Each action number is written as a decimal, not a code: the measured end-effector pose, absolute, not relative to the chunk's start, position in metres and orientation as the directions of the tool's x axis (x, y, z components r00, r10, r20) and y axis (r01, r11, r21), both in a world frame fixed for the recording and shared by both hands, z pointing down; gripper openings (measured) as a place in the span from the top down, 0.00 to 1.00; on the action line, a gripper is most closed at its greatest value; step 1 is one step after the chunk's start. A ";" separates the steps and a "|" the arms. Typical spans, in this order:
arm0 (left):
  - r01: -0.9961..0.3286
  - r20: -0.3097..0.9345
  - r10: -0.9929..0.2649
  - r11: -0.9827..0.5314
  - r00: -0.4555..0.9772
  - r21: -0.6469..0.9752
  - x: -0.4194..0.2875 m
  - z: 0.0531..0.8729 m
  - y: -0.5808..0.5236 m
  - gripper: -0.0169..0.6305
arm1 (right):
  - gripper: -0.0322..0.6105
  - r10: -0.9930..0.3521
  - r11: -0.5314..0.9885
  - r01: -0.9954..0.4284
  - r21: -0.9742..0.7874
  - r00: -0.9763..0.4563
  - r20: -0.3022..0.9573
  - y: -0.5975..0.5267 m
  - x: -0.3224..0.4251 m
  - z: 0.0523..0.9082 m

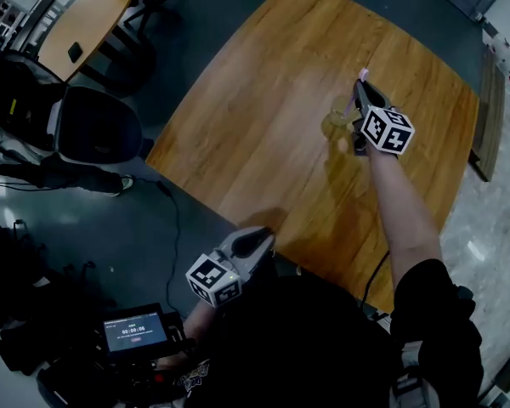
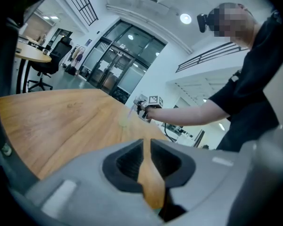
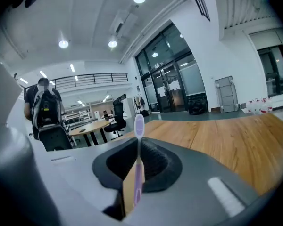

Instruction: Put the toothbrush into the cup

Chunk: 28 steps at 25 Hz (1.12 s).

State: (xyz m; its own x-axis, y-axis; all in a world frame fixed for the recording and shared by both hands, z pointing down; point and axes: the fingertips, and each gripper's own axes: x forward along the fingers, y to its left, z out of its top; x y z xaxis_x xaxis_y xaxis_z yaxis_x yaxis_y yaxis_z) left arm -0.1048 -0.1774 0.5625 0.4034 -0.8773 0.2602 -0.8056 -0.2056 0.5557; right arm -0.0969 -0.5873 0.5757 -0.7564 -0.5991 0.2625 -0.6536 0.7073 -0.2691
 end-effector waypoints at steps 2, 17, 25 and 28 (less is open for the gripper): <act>-0.803 0.264 -0.877 -0.199 0.402 0.562 -0.108 0.567 -0.174 0.90 | 0.91 -0.585 0.728 -0.652 -0.212 -0.752 0.304 -0.582 -0.100 0.590; -0.778 0.255 -0.866 -0.212 0.430 0.592 -0.102 0.567 -0.174 0.91 | 0.88 -0.479 0.761 -0.605 -0.233 -0.766 0.428 -0.570 -0.099 0.623; -0.770 0.236 -0.855 -0.255 0.463 0.585 -0.097 0.565 -0.175 0.91 | 0.94 -0.563 0.688 -0.654 -0.316 -0.755 0.337 -0.549 -0.053 0.595; -0.749 0.217 -0.833 -0.304 0.509 0.589 -0.104 0.560 -0.184 0.91 | 0.94 -0.561 0.679 -0.630 -0.377 -0.777 0.287 -0.517 -0.043 0.575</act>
